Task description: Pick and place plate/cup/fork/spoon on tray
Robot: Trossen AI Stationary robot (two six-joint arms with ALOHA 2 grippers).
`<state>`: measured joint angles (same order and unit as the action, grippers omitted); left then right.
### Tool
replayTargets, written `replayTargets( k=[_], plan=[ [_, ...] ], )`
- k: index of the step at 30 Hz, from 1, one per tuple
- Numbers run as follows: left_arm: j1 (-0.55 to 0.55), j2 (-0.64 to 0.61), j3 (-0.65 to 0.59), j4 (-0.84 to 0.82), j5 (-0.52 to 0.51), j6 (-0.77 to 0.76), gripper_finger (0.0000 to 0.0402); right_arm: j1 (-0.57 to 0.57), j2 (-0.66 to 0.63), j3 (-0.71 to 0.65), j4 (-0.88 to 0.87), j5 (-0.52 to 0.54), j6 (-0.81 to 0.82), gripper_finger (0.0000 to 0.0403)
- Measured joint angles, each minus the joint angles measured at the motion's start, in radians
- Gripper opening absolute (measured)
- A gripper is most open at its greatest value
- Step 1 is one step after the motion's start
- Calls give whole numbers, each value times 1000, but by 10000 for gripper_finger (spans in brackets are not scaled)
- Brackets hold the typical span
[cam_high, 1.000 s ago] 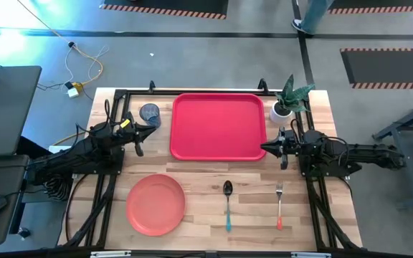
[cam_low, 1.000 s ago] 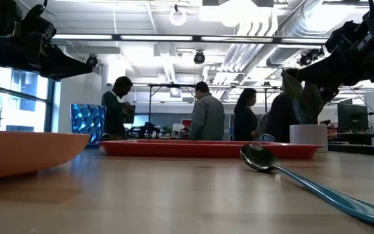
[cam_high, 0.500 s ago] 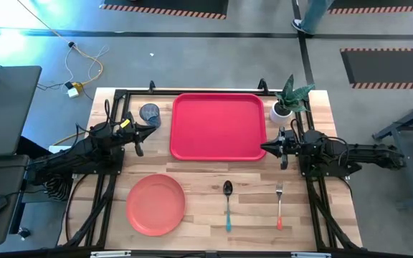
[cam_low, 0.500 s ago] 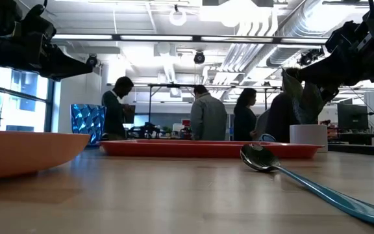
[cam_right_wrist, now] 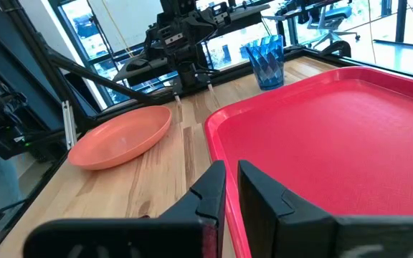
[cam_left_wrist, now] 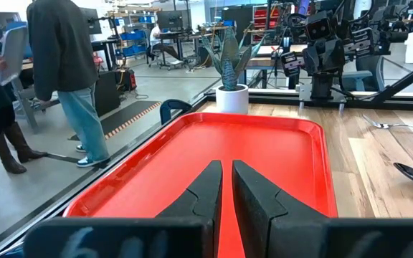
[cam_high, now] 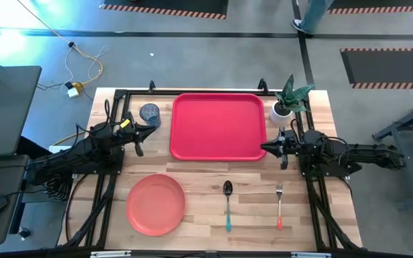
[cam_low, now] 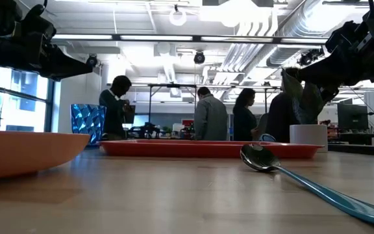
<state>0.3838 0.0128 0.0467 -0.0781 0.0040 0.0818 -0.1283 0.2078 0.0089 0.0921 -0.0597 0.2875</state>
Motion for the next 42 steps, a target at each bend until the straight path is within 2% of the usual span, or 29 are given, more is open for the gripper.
replayTargets(
  k=[25,37,42],
  plan=[
    [0,0,0,1,0,32,25,0,0,0,0,0,0,29],
    [0,0,0,1,0,-4,25,0,0,0,0,0,0,29],
    [0,0,0,2,0,-157,25,0,0,0,0,0,0,29]
  ],
)
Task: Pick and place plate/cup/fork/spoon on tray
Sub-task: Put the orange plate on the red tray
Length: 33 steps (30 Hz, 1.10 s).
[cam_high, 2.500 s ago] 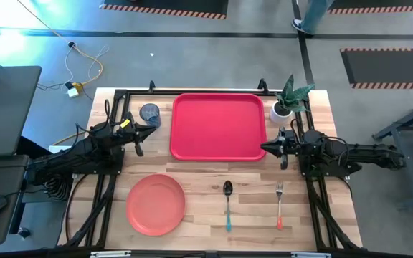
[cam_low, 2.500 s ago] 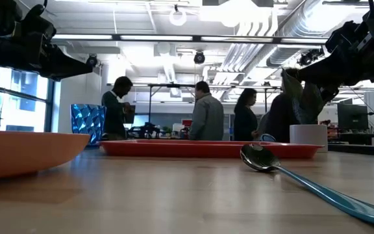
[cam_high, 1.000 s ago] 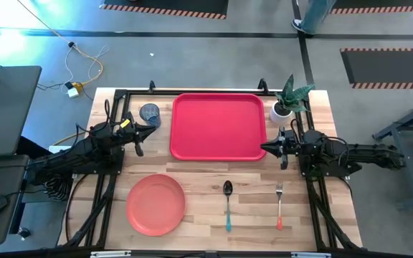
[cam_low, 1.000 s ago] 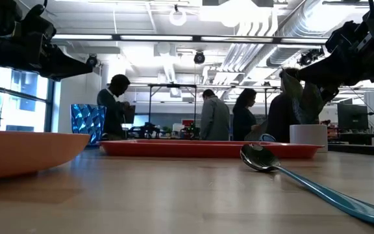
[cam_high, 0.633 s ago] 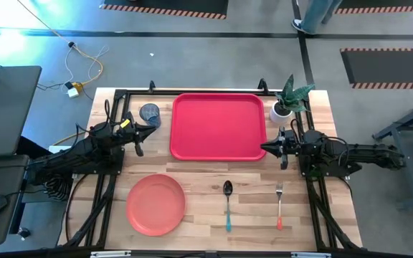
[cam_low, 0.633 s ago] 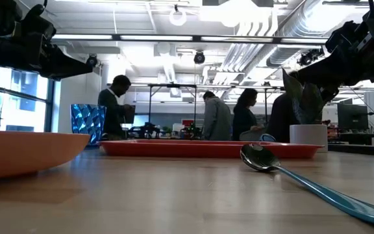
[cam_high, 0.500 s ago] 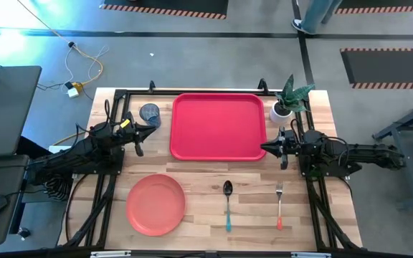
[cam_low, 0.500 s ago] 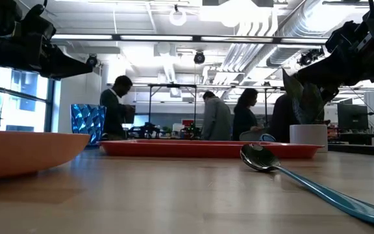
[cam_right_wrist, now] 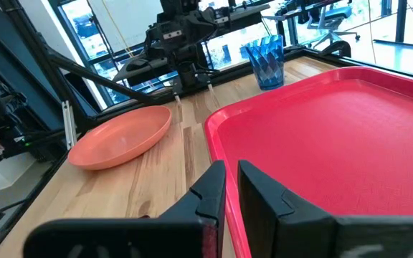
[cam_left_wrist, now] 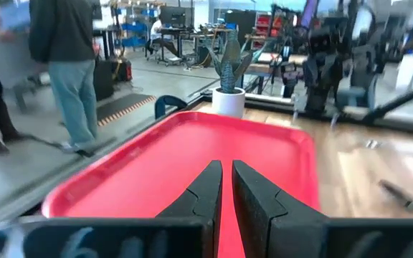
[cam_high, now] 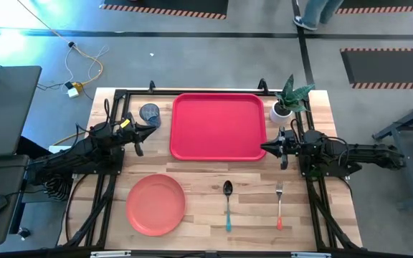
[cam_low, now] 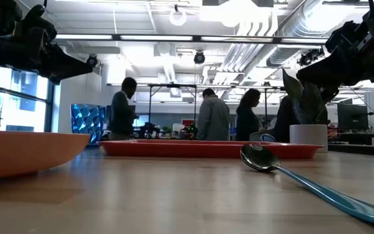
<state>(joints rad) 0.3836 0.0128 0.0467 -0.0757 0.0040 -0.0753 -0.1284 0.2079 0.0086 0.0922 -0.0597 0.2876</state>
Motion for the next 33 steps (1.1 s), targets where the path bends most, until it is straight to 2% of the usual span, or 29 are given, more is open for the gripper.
replayTargets(
  k=[5,11,17,33],
  plan=[
    [0,0,0,31,0,-202,25,0,0,0,0,0,0,29],
    [0,0,0,89,0,-328,25,0,0,0,0,0,0,29],
    [0,0,0,152,0,-341,25,0,0,0,0,0,22,29],
    [2,0,0,156,-1,-346,31,0,0,0,0,0,27,29]
  ],
)
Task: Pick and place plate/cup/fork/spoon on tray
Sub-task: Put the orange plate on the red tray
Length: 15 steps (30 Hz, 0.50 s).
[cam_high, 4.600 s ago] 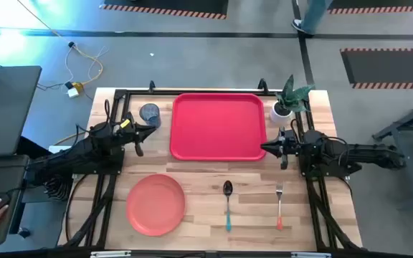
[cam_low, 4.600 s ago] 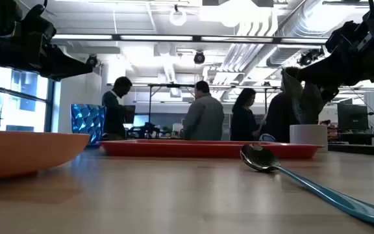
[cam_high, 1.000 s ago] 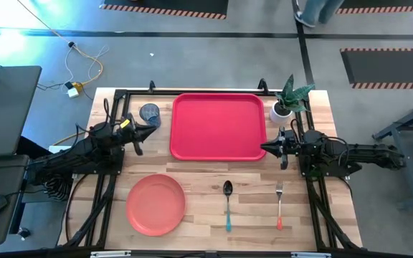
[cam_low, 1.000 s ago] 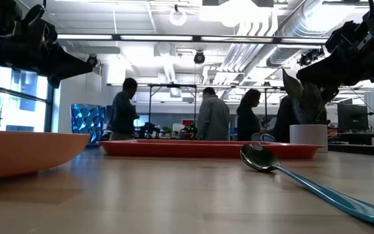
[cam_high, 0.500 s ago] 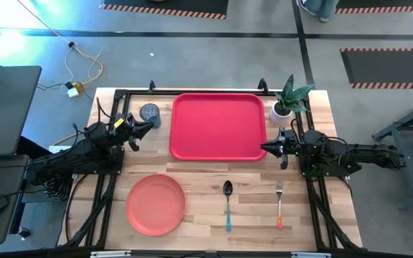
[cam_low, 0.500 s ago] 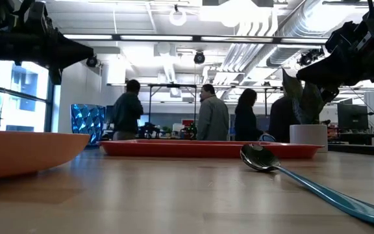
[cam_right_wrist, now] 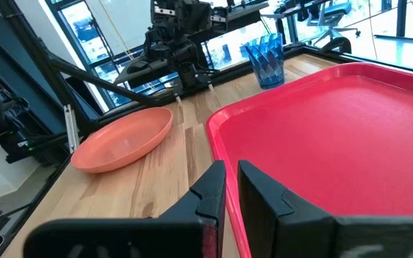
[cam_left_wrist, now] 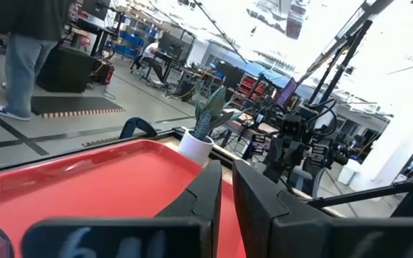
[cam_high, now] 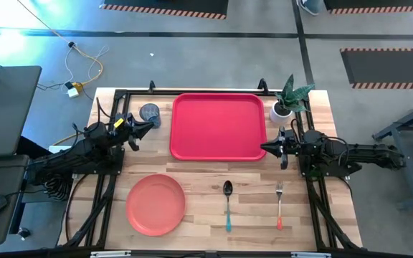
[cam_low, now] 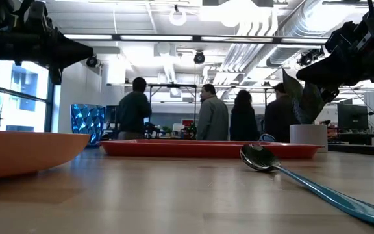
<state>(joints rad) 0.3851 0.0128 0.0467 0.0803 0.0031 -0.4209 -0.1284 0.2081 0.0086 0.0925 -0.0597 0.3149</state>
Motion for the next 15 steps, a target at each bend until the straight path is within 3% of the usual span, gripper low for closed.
replayTargets(
  k=[9,15],
  plan=[
    [0,0,0,6,-87,-93,90,0,0,0,0,0,-1,29],
    [-2,0,5,157,-25,-131,105,0,0,0,0,0,-1,29]
  ],
)
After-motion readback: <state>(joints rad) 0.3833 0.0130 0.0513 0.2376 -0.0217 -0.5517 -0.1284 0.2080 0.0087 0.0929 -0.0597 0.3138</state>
